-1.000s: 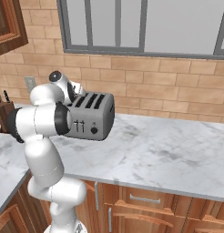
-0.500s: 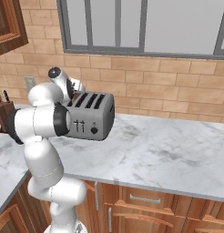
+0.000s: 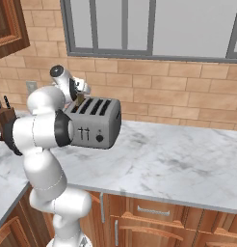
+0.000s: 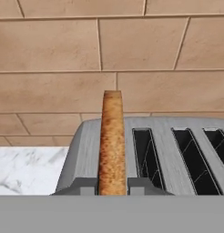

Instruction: Start the toaster. Once the lever pops up, take the bread to the plate on the dining counter.

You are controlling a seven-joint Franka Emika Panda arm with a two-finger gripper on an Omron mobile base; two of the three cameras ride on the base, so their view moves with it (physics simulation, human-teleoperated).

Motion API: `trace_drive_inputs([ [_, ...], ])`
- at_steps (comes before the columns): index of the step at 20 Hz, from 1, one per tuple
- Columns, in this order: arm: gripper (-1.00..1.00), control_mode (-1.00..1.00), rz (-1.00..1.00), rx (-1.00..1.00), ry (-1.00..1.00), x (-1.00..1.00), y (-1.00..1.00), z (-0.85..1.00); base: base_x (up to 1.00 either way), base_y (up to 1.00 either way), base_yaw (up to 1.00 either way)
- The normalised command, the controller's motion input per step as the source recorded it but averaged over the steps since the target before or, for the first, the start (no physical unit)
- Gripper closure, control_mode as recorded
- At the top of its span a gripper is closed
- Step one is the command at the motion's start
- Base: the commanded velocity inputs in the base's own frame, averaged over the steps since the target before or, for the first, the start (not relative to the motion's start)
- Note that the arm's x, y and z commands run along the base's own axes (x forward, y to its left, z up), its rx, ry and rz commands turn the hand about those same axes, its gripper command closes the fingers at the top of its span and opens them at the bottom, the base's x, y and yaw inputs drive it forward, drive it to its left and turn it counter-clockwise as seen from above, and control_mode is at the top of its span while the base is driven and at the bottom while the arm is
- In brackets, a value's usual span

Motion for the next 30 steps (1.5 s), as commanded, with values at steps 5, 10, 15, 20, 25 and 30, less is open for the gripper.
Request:
trace_drive_inputs([
  [5,1.0,-1.0,0.0,0.0,0.0,-0.24,0.0,0.51,0.0,0.0,0.0],
  [10,1.0,-1.0,0.0,0.0,0.0,-0.63,-0.25,0.46,0.0,0.0,0.0],
  [15,1.0,-1.0,0.0,0.0,0.0,-0.99,-0.66,0.32,0.0,0.0,0.0],
  [20,1.0,-1.0,0.0,0.0,0.0,-0.98,-0.83,0.21,0.0,0.0,0.0],
  [25,1.0,-1.0,0.0,0.0,0.0,-0.89,-0.63,0.24,0.0,0.0,0.0],
  [30,1.0,-1.0,0.0,0.0,0.0,-0.88,-0.42,0.12,0.0,0.0,0.0],
])
